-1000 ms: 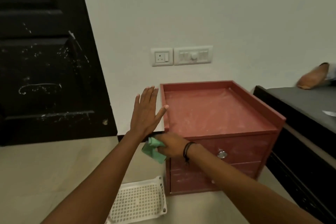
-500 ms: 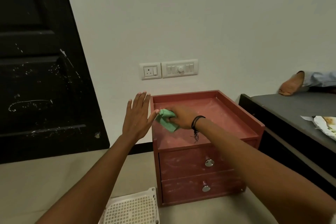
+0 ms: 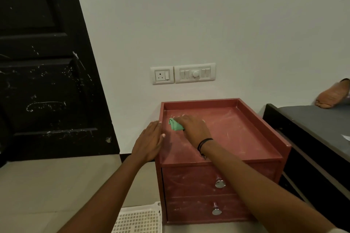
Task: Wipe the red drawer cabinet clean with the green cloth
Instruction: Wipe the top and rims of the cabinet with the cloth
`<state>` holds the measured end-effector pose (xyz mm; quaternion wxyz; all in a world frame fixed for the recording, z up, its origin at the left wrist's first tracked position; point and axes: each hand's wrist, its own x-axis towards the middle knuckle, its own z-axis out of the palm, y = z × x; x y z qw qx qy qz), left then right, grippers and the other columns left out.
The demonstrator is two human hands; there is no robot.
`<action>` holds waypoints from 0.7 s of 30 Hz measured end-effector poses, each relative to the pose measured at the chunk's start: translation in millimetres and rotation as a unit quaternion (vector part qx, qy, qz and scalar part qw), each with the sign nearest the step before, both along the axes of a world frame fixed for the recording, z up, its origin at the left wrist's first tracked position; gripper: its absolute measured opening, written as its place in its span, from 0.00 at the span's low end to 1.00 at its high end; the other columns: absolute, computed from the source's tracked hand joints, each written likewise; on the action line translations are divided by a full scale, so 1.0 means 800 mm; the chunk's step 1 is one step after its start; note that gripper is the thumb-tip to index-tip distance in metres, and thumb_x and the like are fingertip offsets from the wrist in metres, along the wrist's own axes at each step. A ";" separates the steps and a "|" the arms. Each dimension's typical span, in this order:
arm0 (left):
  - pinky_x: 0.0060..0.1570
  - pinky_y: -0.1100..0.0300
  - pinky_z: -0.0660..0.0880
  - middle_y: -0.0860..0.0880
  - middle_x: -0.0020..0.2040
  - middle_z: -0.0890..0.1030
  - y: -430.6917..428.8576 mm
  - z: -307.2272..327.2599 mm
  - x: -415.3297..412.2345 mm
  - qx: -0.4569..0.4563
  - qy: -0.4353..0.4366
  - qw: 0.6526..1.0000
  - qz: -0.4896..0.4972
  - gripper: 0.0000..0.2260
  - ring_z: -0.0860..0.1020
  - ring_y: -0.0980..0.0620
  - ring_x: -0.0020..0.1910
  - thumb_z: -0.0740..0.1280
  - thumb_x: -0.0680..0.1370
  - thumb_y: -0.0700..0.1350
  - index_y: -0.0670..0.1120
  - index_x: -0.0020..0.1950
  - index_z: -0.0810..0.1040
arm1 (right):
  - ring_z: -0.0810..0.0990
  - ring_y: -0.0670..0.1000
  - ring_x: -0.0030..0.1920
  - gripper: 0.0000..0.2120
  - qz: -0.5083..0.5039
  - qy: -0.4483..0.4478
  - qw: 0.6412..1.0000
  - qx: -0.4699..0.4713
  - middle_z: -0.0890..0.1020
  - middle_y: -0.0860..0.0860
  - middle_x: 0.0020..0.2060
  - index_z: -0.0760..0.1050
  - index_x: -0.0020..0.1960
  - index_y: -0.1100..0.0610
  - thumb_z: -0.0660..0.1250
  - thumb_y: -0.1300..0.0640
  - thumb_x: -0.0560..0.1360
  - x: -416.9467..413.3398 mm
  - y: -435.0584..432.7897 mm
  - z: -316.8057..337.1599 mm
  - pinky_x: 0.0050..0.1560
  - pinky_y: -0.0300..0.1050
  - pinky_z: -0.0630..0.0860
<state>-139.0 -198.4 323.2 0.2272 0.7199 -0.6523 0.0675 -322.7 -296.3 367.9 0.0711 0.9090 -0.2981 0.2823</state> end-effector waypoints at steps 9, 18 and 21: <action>0.56 0.52 0.76 0.50 0.62 0.75 -0.008 0.012 -0.005 0.070 0.085 0.994 0.018 0.11 0.75 0.49 0.62 0.55 0.81 0.40 0.48 0.61 0.71 | 0.76 0.58 0.63 0.20 0.062 0.157 0.980 0.104 0.79 0.54 0.63 0.73 0.69 0.53 0.62 0.53 0.78 -0.003 0.016 -0.063 0.61 0.53 0.73; 0.64 0.47 0.73 0.46 0.73 0.69 -0.021 0.052 -0.025 0.118 0.103 0.987 0.019 0.20 0.71 0.47 0.70 0.53 0.83 0.48 0.45 0.74 0.65 | 0.51 0.54 0.81 0.31 0.048 0.162 0.962 0.214 0.54 0.53 0.81 0.53 0.81 0.56 0.47 0.41 0.83 -0.003 0.019 -0.083 0.79 0.55 0.54; 0.64 0.47 0.73 0.47 0.69 0.72 -0.031 0.043 -0.016 0.104 0.122 0.987 0.003 0.28 0.71 0.49 0.67 0.50 0.77 0.59 0.45 0.71 0.68 | 0.52 0.55 0.81 0.29 0.033 0.161 0.967 0.196 0.55 0.53 0.81 0.53 0.81 0.56 0.48 0.44 0.84 0.006 0.017 -0.094 0.78 0.55 0.55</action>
